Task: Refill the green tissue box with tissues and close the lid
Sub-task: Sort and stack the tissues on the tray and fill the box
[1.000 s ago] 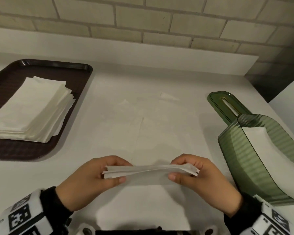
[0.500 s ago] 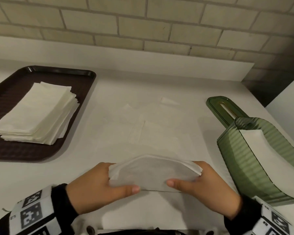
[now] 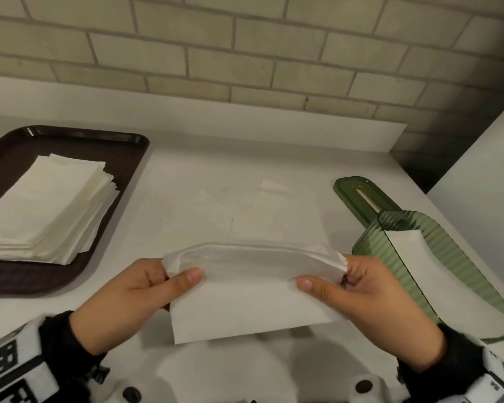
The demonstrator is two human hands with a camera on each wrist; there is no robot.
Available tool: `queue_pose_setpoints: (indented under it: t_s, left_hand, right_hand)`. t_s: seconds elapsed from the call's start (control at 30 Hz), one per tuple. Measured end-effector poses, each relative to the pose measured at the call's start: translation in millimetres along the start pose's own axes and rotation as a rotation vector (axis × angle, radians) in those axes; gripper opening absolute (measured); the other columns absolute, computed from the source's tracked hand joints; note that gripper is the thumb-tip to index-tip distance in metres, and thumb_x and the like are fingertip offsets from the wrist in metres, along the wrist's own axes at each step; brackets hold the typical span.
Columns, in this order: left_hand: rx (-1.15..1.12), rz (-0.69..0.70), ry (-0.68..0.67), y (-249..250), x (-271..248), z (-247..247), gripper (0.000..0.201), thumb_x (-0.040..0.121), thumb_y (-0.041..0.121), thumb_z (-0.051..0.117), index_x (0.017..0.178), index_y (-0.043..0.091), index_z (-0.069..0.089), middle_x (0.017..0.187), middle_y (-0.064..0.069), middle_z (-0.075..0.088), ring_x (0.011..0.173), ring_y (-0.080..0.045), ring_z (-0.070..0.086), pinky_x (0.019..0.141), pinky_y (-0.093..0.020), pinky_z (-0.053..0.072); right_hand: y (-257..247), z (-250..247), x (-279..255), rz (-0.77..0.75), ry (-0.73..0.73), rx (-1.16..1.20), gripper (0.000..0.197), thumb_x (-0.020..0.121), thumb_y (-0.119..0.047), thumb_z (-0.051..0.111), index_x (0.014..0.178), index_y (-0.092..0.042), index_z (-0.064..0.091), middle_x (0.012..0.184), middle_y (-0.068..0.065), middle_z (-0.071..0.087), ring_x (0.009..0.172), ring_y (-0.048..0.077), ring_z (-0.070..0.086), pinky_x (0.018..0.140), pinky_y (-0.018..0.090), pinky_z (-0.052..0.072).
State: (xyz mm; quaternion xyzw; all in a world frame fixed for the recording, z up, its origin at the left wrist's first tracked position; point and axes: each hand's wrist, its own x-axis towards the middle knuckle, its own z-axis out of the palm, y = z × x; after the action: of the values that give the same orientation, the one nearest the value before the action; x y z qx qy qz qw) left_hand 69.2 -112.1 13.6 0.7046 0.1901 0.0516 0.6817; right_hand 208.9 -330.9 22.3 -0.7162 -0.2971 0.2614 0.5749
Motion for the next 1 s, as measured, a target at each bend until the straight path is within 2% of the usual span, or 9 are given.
queue_pose_setpoints:
  t_s: [0.07, 0.17, 0.27, 0.43, 0.53, 0.67, 0.77, 0.93, 1.0]
  left_hand:
    - [0.014, 0.036, -0.073, 0.8, 7.6, -6.8, 0.04, 0.081, 0.033, 0.068, 0.05, 0.008, 0.071, 0.057, -0.003, 0.07, 0.056, -0.005, 0.067, 0.056, -0.01, 0.049]
    - [0.104, 0.097, -0.168, 9.6, 20.3, -11.6, 0.059, 0.048, 0.068, 0.076, 0.079, 0.017, 0.077, 0.082, -0.008, 0.075, 0.075, -0.021, 0.072, 0.065, -0.022, 0.057]
    - [0.18, 0.201, -0.196, 28.7, 33.9, -1.1, 0.022, 0.077, 0.042, 0.069, 0.061, 0.027, 0.073, 0.062, 0.006, 0.068, 0.057, -0.007, 0.063, 0.057, -0.015, 0.048]
    - [0.477, 0.364, -0.337, 52.3, 58.5, 22.7, 0.062, 0.066, 0.063, 0.063, 0.068, 0.001, 0.058, 0.061, -0.02, 0.05, 0.06, -0.014, 0.045, 0.059, -0.037, 0.043]
    - [0.551, 0.456, -0.422, 67.0, 68.9, 50.7, 0.055, 0.069, 0.058, 0.061, 0.058, 0.006, 0.046, 0.055, -0.001, 0.032, 0.053, -0.011, 0.031, 0.052, -0.023, 0.029]
    - [0.48, 0.484, -0.499, 86.8, 81.5, 89.0, 0.036, 0.08, 0.058, 0.047, 0.066, 0.028, 0.062, 0.056, 0.01, 0.049, 0.052, -0.002, 0.045, 0.053, -0.014, 0.04]
    - [0.466, 0.427, -0.52, 97.6, 96.0, 115.7, 0.044, 0.084, 0.057, 0.038, 0.087, 0.024, 0.067, 0.069, 0.007, 0.062, 0.059, -0.004, 0.056, 0.057, -0.021, 0.049]
    - [0.811, 0.608, -0.583, 112.6, 110.6, 173.8, 0.023, 0.091, 0.041, 0.051, 0.091, 0.026, 0.068, 0.086, 0.012, 0.068, 0.076, 0.0, 0.06, 0.071, -0.018, 0.048]
    - [0.957, 0.682, -0.615, 117.1, 115.2, 200.4, 0.018, 0.091, 0.039, 0.05, 0.084, 0.032, 0.065, 0.092, 0.01, 0.069, 0.085, -0.006, 0.061, 0.083, -0.027, 0.048]
  right_hand:
    - [-3.5, -4.8, -5.1, 0.013, 0.01, -0.056, 0.03, 0.079, -0.032, 0.071, 0.091, -0.004, 0.073, 0.091, 0.018, 0.073, 0.084, 0.029, 0.069, 0.076, 0.043, 0.053]
    - [-9.8, -17.0, -16.9, 0.039, -0.05, -0.265, 0.029, 0.086, -0.031, 0.064, 0.079, -0.003, 0.066, 0.072, 0.006, 0.07, 0.064, 0.021, 0.063, 0.065, 0.03, 0.047]
    - [-12.0, -32.8, -32.9, 0.12, -0.113, -0.497, 0.025, 0.085, -0.023, 0.066, 0.071, -0.004, 0.057, 0.053, -0.007, 0.049, 0.048, 0.001, 0.041, 0.053, 0.017, 0.034]
    - [-19.2, -44.5, -53.8, 0.17, -0.119, -0.344, 0.025, 0.078, -0.027, 0.075, 0.102, -0.029, 0.066, 0.094, -0.004, 0.073, 0.084, 0.012, 0.07, 0.075, 0.03, 0.056]
    - [-21.3, -51.2, -63.3, 0.189, -0.026, -0.371, 0.014, 0.083, -0.03, 0.07, 0.092, -0.02, 0.069, 0.092, 0.002, 0.074, 0.084, 0.021, 0.07, 0.078, 0.038, 0.056]
    - [-23.4, -67.5, -78.8, 0.184, 0.115, -0.377, 0.021, 0.081, -0.034, 0.064, 0.08, -0.014, 0.07, 0.083, 0.006, 0.073, 0.078, 0.023, 0.07, 0.071, 0.034, 0.054]
    - [-26.7, -90.5, -94.4, 0.18, 0.259, -0.269, 0.022, 0.077, -0.031, 0.062, 0.082, -0.012, 0.073, 0.083, 0.004, 0.075, 0.078, 0.022, 0.072, 0.072, 0.031, 0.055]
    - [-27.4, -145.1, -123.8, 0.116, 0.509, -0.112, 0.052, 0.06, -0.052, 0.079, 0.094, -0.013, 0.074, 0.089, 0.015, 0.074, 0.076, 0.031, 0.072, 0.063, 0.031, 0.056]
    - [-27.8, -167.0, -133.6, 0.104, 0.602, -0.037, 0.036, 0.069, -0.035, 0.072, 0.093, -0.009, 0.074, 0.09, 0.019, 0.073, 0.075, 0.033, 0.071, 0.06, 0.031, 0.056]
